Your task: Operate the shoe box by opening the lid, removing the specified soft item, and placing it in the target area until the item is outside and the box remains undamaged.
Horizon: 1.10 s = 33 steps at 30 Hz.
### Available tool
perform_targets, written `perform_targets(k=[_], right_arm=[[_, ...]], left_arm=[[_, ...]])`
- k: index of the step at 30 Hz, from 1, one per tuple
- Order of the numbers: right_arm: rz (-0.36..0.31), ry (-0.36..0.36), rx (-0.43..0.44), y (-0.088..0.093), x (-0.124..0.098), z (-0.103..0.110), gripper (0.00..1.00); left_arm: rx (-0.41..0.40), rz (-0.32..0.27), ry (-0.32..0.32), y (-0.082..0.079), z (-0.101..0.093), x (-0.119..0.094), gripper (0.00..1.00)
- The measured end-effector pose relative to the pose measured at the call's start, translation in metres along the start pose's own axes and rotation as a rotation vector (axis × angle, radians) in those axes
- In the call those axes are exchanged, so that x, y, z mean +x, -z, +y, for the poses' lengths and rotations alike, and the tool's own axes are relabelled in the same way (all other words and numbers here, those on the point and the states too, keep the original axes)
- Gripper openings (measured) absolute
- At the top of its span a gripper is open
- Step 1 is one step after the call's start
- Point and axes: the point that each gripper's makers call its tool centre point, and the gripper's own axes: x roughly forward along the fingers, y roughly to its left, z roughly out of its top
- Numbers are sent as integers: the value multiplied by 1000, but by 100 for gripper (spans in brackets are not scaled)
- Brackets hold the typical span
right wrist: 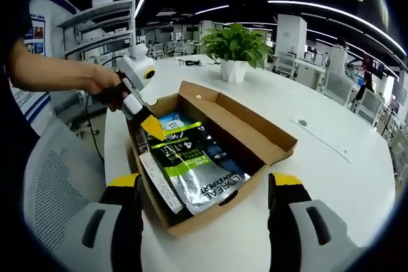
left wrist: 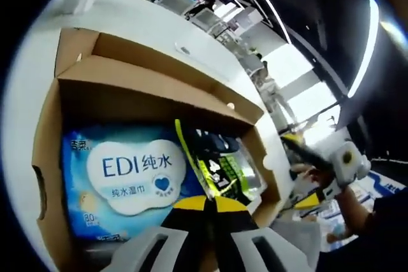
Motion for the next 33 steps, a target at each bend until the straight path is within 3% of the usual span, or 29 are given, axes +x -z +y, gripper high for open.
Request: perform_targets(k=[15,26,33], right_arm=[[17,-19,-51,1,21,9,60],[62,-24,-65,14,39,13,47],[107,-57,-149,23,39,25,25]], left_arm=[[-5,-29,8,-15,-16,-10,0],[6,-34,2,-21,-26,-13,0],[11,-38,-8,-21,-25,-14,0]])
